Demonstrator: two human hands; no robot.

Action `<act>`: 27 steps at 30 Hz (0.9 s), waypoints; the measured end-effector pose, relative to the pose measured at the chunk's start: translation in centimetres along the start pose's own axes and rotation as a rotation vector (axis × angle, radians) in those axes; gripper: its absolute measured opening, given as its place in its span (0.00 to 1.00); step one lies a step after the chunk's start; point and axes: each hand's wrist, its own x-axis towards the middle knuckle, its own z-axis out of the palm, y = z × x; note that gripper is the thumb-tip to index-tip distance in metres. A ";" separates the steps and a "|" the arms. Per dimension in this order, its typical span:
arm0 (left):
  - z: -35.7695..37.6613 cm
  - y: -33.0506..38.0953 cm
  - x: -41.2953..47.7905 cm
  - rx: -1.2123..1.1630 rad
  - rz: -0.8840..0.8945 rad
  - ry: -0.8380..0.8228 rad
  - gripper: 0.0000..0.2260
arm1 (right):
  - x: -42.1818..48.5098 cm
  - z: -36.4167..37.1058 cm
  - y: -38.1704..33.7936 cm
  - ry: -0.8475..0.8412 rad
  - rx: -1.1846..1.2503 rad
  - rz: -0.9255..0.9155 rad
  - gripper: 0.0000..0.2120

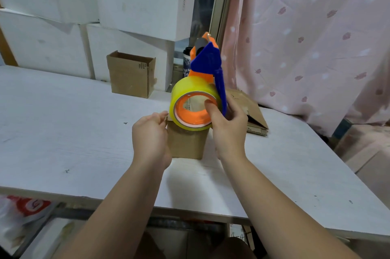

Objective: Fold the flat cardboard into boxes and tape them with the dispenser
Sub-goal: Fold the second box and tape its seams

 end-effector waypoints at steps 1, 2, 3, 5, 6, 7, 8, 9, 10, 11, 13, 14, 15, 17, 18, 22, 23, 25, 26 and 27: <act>0.0 -0.2 0.1 -0.014 0.003 0.001 0.13 | -0.1 0.1 0.0 0.000 0.000 -0.014 0.16; 0.0 -0.4 0.2 -0.036 -0.001 0.003 0.14 | -0.1 0.1 0.0 0.011 0.000 -0.030 0.16; 0.0 -0.5 0.3 -0.051 -0.007 0.007 0.14 | -0.2 0.1 0.0 0.028 -0.006 -0.048 0.16; 0.1 -0.6 0.6 -0.049 -0.006 0.013 0.15 | -0.4 0.4 -0.1 0.048 -0.037 -0.104 0.16; 0.1 -0.6 0.7 -0.041 0.004 0.012 0.16 | -0.6 0.6 -0.2 0.050 -0.056 -0.129 0.17; 0.2 -0.6 0.7 -0.029 0.020 0.009 0.16 | -0.7 0.7 -0.2 0.050 -0.069 -0.147 0.17; 0.2 -0.6 0.7 -0.012 0.037 0.007 0.17 | -0.7 0.9 -0.2 0.051 -0.074 -0.156 0.18; 0.1 -0.4 0.7 0.007 0.046 0.007 0.17 | -0.7 1.0 -0.2 0.054 -0.073 -0.158 0.18; 0.1 -0.2 0.7 0.022 0.045 0.011 0.18 | -0.6 1.0 -0.2 0.058 -0.066 -0.151 0.19; 0.0 0.1 0.9 0.030 0.037 0.018 0.17 | -0.4 0.9 -0.1 0.059 -0.059 -0.140 0.20; -0.2 0.8 1.3 0.000 -0.011 0.039 0.13 | 0.0 0.7 -0.2 0.031 -0.072 -0.112 0.23; -0.4 1.0 1.4 -0.027 -0.045 0.044 0.10 | 0.1 0.7 -0.3 0.002 -0.100 -0.099 0.24; -0.6 1.1 1.6 -0.042 -0.067 0.043 0.07 | 0.3 0.7 -0.4 -0.029 -0.138 -0.090 0.25; -0.8 1.3 1.7 -0.038 -0.078 0.029 0.05 | 0.5 0.7 -0.5 -0.073 -0.212 -0.081 0.25; -0.9 1.3 1.7 -0.031 -0.079 0.024 0.06 | 0.5 0.6 -0.5 -0.080 -0.236 -0.079 0.24; -1.1 1.3 2.1 -0.030 -0.105 -0.003 0.05 | 0.5 0.0 -0.4 -0.086 -0.268 -0.089 0.25; -1.2 1.2 2.3 -0.027 -0.102 -0.003 0.04 | 0.5 0.0 -0.4 -0.086 -0.269 -0.093 0.25; -1.2 0.9 2.5 -0.018 -0.089 0.005 0.03 | 0.4 0.2 -0.4 -0.084 -0.270 -0.112 0.25; -1.3 0.8 2.5 -0.014 -0.082 0.009 0.03 | 0.3 0.3 -0.4 -0.084 -0.273 -0.118 0.25; -1.2 0.7 2.5 -0.014 -0.075 0.011 0.03 | 0.3 0.3 -0.4 -0.084 -0.277 -0.122 0.25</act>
